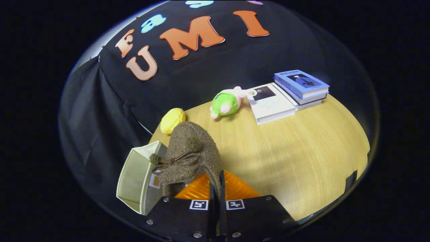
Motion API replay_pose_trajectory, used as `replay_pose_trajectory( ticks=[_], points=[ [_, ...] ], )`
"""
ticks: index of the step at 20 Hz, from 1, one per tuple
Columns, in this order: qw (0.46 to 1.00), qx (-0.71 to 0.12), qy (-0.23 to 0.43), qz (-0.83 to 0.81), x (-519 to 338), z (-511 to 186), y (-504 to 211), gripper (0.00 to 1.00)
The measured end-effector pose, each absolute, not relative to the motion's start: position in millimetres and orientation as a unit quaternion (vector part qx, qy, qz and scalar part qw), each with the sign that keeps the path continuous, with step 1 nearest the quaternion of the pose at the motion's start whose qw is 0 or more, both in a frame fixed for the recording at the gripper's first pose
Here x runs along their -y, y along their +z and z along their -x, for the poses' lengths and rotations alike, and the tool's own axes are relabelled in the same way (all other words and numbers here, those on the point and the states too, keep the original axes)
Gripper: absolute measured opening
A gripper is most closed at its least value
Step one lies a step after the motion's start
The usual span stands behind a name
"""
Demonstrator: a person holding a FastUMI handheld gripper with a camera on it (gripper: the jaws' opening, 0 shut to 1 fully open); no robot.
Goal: Open the storage box then place both shoes into the box .Put the left shoe in first, then the right shoe, with the right side of both shoes facing outward in a uniform manner.
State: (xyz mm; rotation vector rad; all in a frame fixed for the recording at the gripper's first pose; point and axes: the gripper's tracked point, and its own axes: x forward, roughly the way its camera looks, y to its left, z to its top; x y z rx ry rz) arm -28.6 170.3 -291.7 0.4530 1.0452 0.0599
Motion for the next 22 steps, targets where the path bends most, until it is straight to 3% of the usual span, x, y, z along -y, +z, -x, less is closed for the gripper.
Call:
replay_pose_trajectory(
  ticks=[8, 14, 22],
  points=[
    [0.841, -0.48, 0.089, -0.232, -272, 4, -245, 0.05],
    [0.825, -0.503, 0.108, -0.233, -330, 5, -258, 0.05],
    [0.815, -0.512, 0.079, -0.258, -360, -2, -269, 0.05]
  ],
)
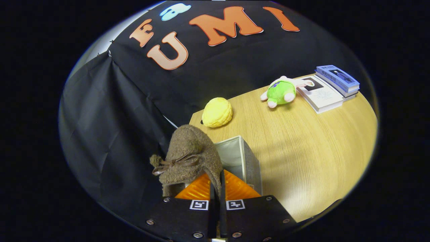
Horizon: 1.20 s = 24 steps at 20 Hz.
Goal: Open the storage box then place both shoes into the box .Put the left shoe in first, then the right shoe, with the right side of both shoes facing outward in a uniform manner.
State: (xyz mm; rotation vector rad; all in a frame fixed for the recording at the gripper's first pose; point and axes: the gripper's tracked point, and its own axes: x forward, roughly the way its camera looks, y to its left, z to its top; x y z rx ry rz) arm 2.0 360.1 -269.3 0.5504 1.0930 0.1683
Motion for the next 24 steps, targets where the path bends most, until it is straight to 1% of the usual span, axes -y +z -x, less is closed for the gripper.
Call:
replay_pose_trajectory(
  ticks=[6, 8, 10, 12, 13, 16, 17, 18, 19, 21, 24],
  points=[
    [0.804, -0.54, 0.071, -0.237, -373, 16, -296, 0.05],
    [0.807, -0.545, 0.062, -0.22, -372, 23, -304, 0.05],
    [0.82, -0.531, 0.063, -0.206, -371, 24, -302, 0.06],
    [0.824, -0.524, 0.062, -0.207, -372, 25, -299, 0.12],
    [0.826, -0.521, 0.058, -0.207, -370, 25, -297, 0.2],
    [0.83, -0.512, 0.061, -0.213, -372, 25, -290, 0.3],
    [0.835, -0.501, 0.063, -0.22, -369, 24, -282, 0.36],
    [0.842, -0.487, 0.06, -0.226, -365, 22, -271, 0.39],
    [0.851, -0.47, 0.054, -0.23, -355, 18, -260, 0.46],
    [0.864, -0.443, 0.052, -0.235, -338, 11, -244, 0.51],
    [0.879, -0.414, 0.06, -0.231, -308, 10, -222, 0.56]
  ],
)
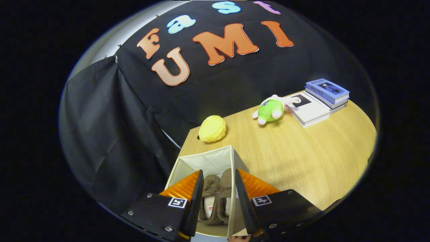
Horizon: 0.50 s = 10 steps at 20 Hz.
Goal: Open the storage box then place both shoes into the box .Put the left shoe in first, then the right shoe, with the right side of both shoes facing outward in a uniform manner.
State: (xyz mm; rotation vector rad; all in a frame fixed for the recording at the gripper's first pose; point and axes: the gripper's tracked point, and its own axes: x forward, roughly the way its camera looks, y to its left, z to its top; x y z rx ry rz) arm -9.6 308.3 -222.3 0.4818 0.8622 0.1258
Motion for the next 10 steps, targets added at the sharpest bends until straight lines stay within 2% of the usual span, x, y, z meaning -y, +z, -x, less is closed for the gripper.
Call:
replay_pose_trajectory(
  ticks=[5, 10],
  points=[
    [0.91, -0.355, 0.054, -0.208, -241, 6, -194, 0.73],
    [0.946, -0.276, 0.024, -0.171, -168, 7, -167, 0.82]
  ],
)
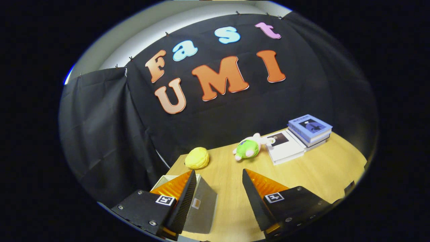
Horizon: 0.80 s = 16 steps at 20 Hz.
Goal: Open the storage box then place both shoes into the box .Put the left shoe in first, then the right shoe, with the right side of both shoes facing outward in a uniform manner.
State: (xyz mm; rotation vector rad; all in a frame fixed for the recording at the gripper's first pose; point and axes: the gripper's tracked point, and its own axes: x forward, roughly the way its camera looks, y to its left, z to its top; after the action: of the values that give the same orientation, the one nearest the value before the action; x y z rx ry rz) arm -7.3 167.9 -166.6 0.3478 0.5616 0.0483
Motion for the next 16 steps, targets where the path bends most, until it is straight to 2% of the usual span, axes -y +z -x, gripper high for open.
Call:
replay_pose_trajectory(
  ticks=[5, 10, 16],
  points=[
    [0.975, -0.197, 0.005, -0.103, -109, 19, -135, 0.88],
    [0.99, -0.093, -0.056, -0.093, -42, 27, -80, 0.9],
    [0.997, -0.04, -0.041, -0.043, -16, 42, -56, 0.91]
  ],
)
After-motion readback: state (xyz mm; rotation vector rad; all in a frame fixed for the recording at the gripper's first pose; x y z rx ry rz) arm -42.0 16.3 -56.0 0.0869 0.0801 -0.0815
